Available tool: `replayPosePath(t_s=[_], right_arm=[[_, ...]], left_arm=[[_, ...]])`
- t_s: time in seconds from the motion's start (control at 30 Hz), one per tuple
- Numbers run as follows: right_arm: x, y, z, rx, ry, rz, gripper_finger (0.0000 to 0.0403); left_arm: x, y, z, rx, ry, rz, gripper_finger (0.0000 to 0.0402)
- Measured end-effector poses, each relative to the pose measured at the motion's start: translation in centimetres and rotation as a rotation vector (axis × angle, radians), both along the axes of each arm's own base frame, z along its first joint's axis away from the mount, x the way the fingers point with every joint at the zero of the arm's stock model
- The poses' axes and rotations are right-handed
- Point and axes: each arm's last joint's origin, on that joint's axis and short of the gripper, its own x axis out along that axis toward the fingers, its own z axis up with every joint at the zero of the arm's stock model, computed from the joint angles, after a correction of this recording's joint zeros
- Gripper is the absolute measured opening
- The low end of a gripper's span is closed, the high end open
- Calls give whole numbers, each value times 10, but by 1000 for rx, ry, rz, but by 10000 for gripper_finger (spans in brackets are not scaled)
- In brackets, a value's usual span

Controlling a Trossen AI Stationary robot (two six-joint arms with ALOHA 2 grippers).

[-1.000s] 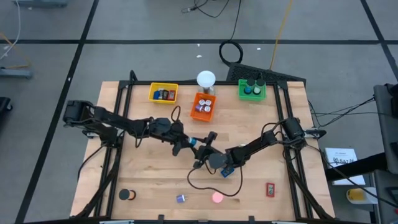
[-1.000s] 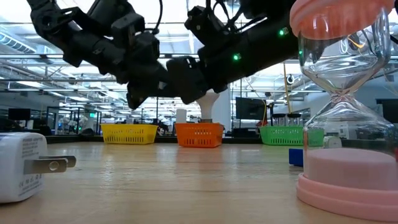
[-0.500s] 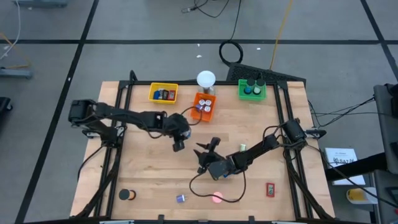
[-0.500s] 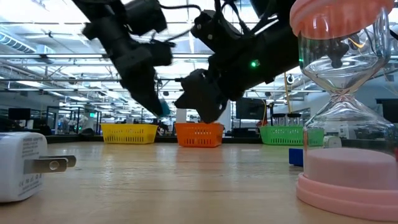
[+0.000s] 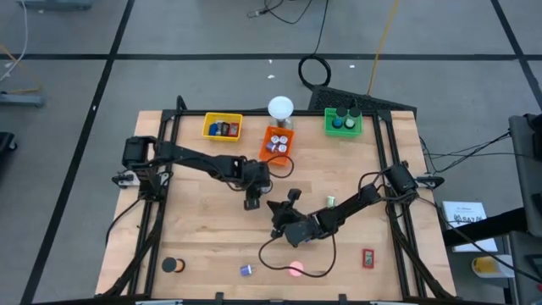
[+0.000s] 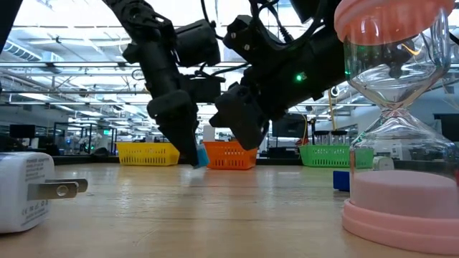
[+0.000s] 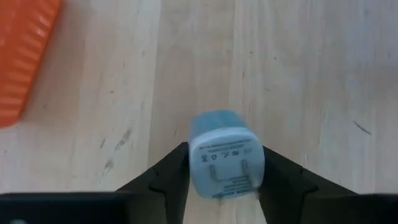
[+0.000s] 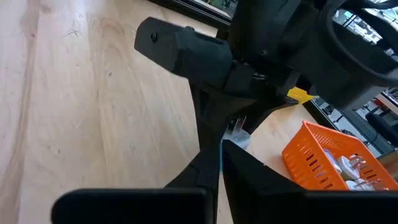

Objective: Pick & Place Office items
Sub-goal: Put the blue charger adapter into the orange bin

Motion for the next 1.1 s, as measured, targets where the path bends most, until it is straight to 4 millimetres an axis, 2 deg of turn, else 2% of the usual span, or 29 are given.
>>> replayPosePath(t_s=[0.2, 0.37, 0.5, 0.73, 0.83, 0.93, 1.03, 1.1], right_arm=[[0, 0, 0, 3, 0, 4, 6], [0, 0, 0, 1, 0, 0, 1], [0, 0, 0, 2, -4, -2, 5], [1, 0, 1, 1, -16, 0, 3], [1, 0, 1, 1, -17, -1, 1], [1, 0, 1, 21, -29, -9, 2], [1, -2, 1, 114, -76, -34, 3], [0, -7, 9, 182, -82, -25, 2]], left_arm=[[-1, 0, 0, 0, 10, 0, 214], [-3, 0, 2, 5, 14, -3, 231], [-12, 0, 20, 27, 22, -49, 234], [-43, -6, 56, 127, -19, -39, 201], [-60, -10, 61, 139, -94, -40, 176], [-79, -13, 58, 143, -221, -44, 150], [-101, -17, 42, 143, -366, -46, 127], [-113, -20, 30, 138, -499, -47, 114]])
